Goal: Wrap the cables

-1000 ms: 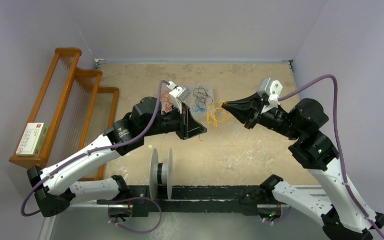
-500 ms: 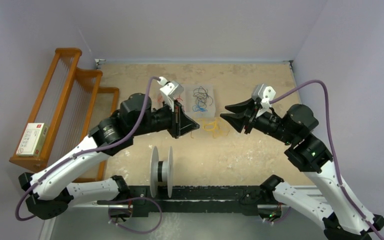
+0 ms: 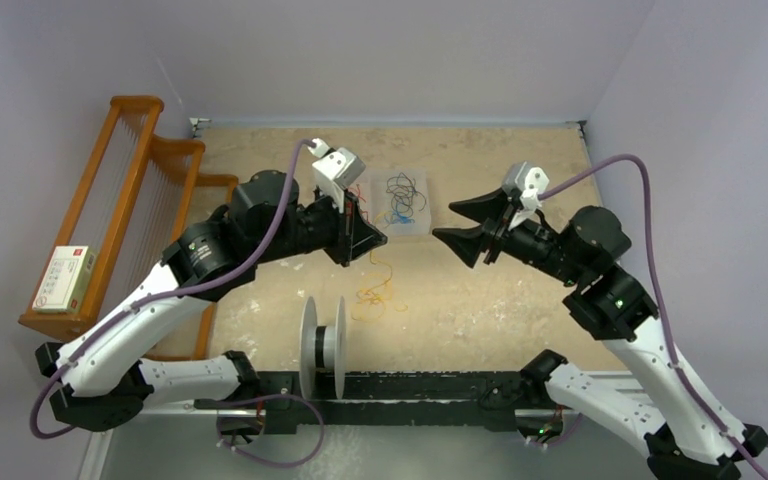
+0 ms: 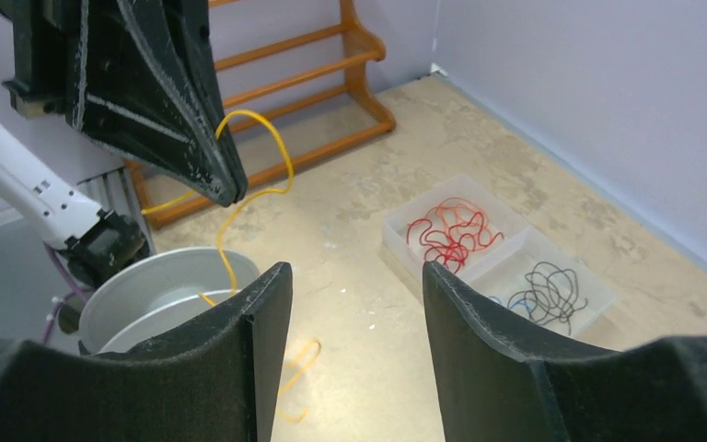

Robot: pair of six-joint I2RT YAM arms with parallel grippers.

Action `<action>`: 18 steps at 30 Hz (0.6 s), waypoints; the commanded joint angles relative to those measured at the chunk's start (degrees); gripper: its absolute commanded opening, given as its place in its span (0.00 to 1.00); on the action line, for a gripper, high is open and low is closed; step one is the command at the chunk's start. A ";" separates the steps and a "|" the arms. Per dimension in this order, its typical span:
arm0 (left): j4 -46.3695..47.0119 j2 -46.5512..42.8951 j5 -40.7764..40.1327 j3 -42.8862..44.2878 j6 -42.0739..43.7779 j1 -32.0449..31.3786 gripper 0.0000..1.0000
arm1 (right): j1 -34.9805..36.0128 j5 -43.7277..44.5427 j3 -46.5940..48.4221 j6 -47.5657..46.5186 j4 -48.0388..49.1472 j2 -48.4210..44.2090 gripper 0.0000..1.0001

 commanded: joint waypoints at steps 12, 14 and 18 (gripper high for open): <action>0.02 1.22 4.28 9.20 0.30 0.32 0.00 | 0.21 -18.65 -9.55 -1.05 23.22 4.78 0.74; 0.22 1.27 5.05 9.78 0.24 0.32 0.00 | 0.17 -21.15 -9.11 -0.40 26.13 6.10 0.74; 0.42 1.59 5.82 10.71 0.04 0.32 0.00 | 0.20 -23.59 -8.70 1.03 31.33 9.15 0.74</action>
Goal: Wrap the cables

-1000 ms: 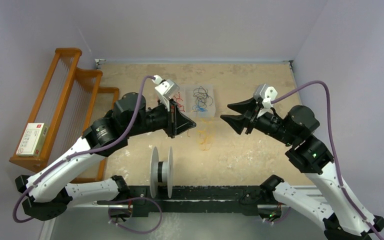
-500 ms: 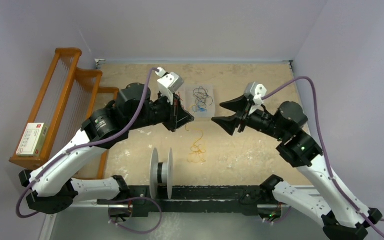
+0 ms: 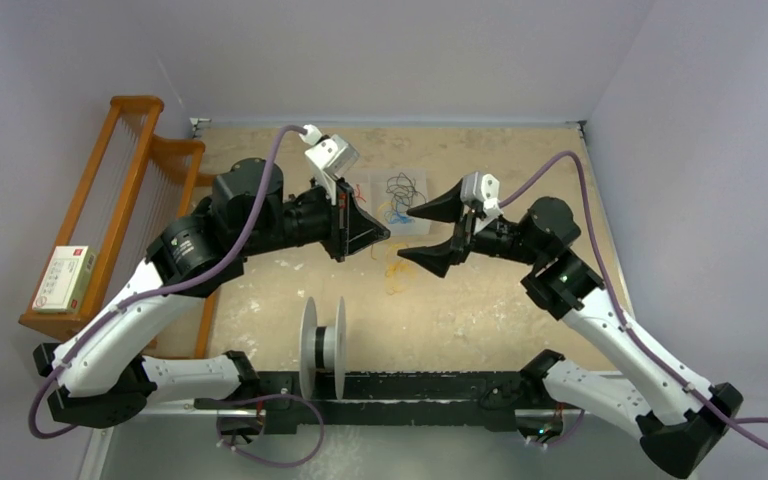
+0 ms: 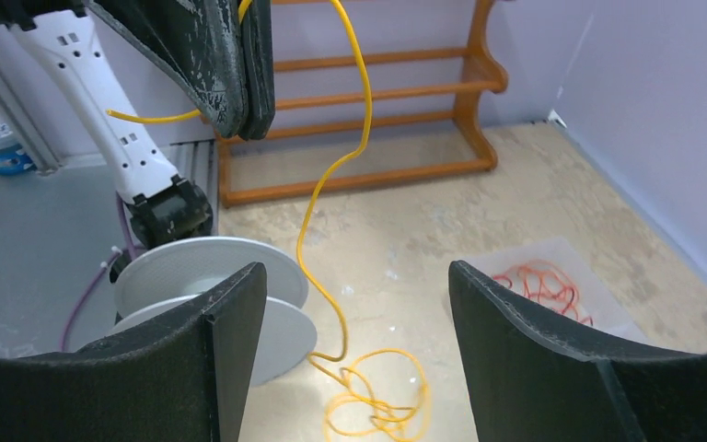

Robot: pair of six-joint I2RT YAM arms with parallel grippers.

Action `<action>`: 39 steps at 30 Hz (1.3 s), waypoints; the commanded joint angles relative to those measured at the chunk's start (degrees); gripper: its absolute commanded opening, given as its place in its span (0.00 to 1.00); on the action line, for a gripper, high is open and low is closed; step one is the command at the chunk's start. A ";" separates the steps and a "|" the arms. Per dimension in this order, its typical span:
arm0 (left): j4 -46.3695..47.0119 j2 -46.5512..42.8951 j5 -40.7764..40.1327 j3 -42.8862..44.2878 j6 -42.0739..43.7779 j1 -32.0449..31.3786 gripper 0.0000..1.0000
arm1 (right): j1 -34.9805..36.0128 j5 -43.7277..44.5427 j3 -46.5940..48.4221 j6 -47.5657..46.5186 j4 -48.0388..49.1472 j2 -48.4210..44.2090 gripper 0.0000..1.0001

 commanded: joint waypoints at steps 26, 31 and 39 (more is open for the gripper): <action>6.82 -1.47 -9.03 4.90 -2.93 0.32 0.00 | 3.98 -13.76 -4.95 8.30 19.19 5.64 0.07; 7.96 -2.92 -16.79 5.34 -3.12 0.32 0.00 | 3.98 -10.19 -8.17 7.15 15.01 1.80 0.00; 11.88 -5.55 -27.62 7.19 -3.31 0.32 0.00 | 3.97 -6.84 -14.72 9.50 16.54 -1.12 0.00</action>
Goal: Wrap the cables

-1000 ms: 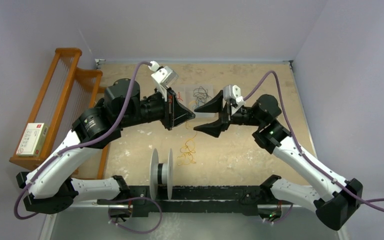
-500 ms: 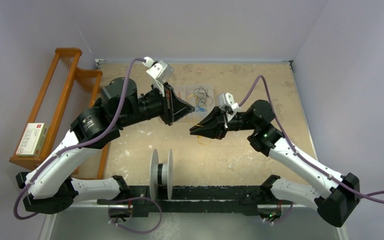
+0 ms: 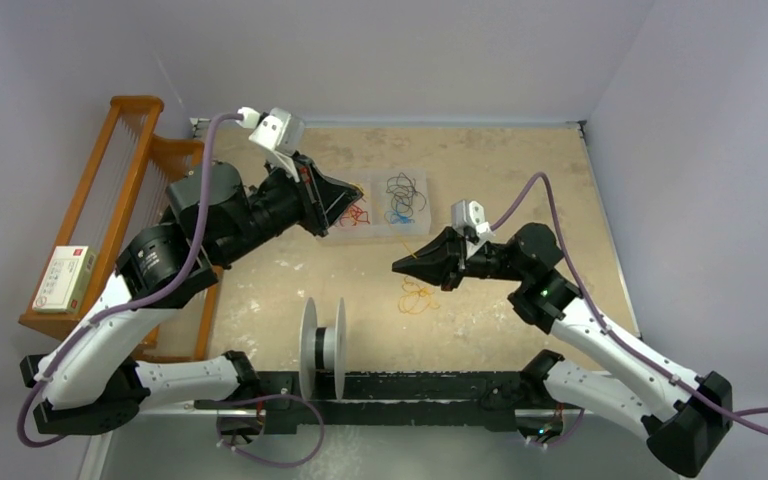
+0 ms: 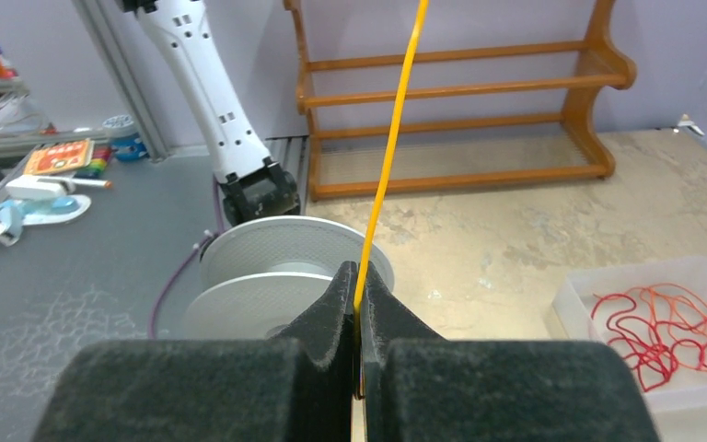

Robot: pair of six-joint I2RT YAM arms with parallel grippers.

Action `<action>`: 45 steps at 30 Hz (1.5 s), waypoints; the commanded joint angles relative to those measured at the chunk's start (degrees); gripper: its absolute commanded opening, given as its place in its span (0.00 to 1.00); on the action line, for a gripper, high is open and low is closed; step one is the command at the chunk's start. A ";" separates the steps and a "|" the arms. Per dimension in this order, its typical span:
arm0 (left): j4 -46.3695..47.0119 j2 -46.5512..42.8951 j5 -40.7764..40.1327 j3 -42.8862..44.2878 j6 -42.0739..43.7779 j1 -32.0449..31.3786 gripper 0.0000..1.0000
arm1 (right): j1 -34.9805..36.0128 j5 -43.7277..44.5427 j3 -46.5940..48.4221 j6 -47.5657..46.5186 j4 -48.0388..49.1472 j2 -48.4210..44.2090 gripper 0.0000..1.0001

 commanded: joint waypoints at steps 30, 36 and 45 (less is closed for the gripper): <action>7.99 -2.41 -12.55 10.56 0.84 0.50 0.00 | 0.12 8.79 -8.06 3.48 2.45 0.54 0.10; 7.75 -2.61 -14.17 11.36 1.44 0.55 0.00 | 0.10 10.31 -8.29 2.38 -0.35 -0.01 0.09; 7.31 -1.63 -14.57 12.82 1.94 0.54 0.00 | 0.12 15.50 -7.60 1.62 -4.68 -1.63 0.14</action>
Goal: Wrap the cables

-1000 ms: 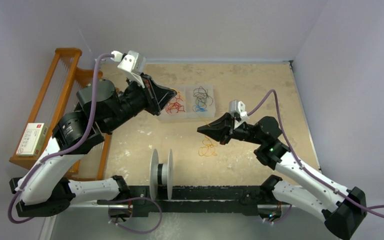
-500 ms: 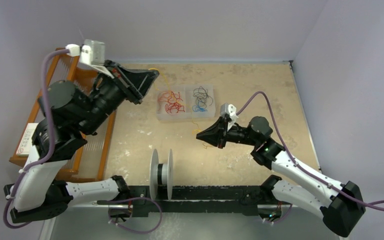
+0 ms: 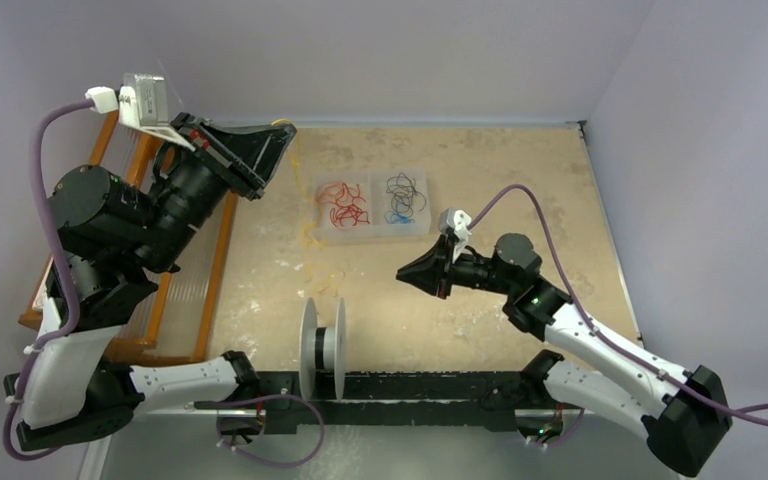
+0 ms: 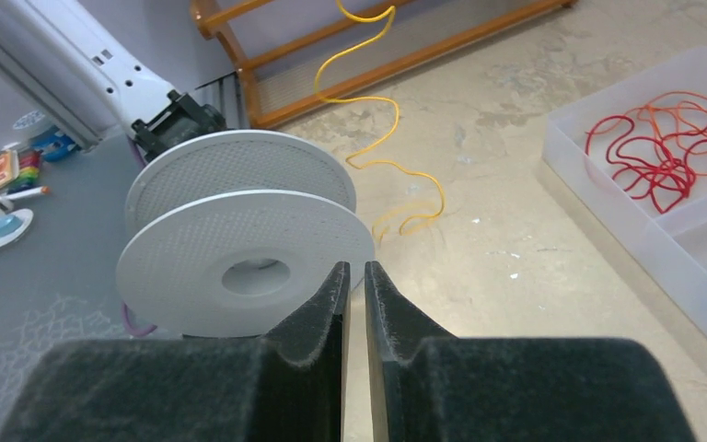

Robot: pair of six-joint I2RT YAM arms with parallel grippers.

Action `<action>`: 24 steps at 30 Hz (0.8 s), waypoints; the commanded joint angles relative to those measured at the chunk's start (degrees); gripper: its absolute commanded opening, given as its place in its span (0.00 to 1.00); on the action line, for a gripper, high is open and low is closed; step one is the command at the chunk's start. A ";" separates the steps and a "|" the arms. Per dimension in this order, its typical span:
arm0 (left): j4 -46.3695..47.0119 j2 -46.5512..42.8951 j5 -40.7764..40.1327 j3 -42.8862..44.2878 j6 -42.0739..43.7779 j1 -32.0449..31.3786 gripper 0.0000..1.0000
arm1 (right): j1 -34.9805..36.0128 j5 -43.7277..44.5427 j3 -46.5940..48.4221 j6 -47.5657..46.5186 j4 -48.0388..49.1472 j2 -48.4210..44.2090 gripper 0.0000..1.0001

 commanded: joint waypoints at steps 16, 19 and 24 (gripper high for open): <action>5.32 8.36 4.50 7.86 0.08 0.39 0.00 | -0.04 9.15 14.66 -5.67 4.86 4.61 0.70; 5.85 9.44 5.13 8.35 -0.24 0.38 0.00 | 0.01 9.10 17.95 -7.16 6.86 5.94 0.73; 5.82 10.83 6.31 10.79 -0.75 0.38 0.00 | -0.06 11.54 18.66 -8.31 11.02 9.40 0.75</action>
